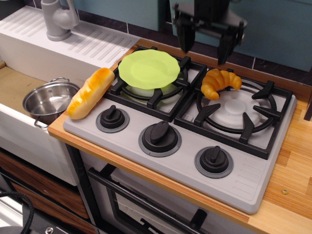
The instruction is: Put crossaint on plate and bread in pot or pan in sink
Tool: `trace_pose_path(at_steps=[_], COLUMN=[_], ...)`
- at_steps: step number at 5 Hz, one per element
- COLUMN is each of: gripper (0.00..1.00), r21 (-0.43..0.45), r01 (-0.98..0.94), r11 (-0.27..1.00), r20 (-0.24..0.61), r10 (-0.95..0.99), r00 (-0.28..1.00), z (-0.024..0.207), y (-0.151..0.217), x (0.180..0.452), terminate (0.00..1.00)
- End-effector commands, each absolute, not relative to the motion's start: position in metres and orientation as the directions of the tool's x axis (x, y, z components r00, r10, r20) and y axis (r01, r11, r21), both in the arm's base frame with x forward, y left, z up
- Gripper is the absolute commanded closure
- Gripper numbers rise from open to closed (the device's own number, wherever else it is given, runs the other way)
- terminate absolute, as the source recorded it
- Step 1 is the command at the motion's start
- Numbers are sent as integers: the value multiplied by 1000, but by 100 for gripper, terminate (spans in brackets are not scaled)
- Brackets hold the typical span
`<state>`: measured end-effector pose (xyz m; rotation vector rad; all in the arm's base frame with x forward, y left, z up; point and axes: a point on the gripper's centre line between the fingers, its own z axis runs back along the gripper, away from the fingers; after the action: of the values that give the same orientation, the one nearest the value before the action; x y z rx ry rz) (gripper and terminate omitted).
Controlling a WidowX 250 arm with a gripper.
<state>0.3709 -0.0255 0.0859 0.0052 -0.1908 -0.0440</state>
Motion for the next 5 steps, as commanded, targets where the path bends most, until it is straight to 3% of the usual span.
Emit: trace_pose_path(at_steps=[1,5], gripper=[0,0], r21=[-1,-37], r01=[67,111], r11=[998,993], r20=[281,308], r10=[-64,-95], r00=[958,947], z=[78,54], y=[-32,-38], x=[388,404], terminate=[0,0])
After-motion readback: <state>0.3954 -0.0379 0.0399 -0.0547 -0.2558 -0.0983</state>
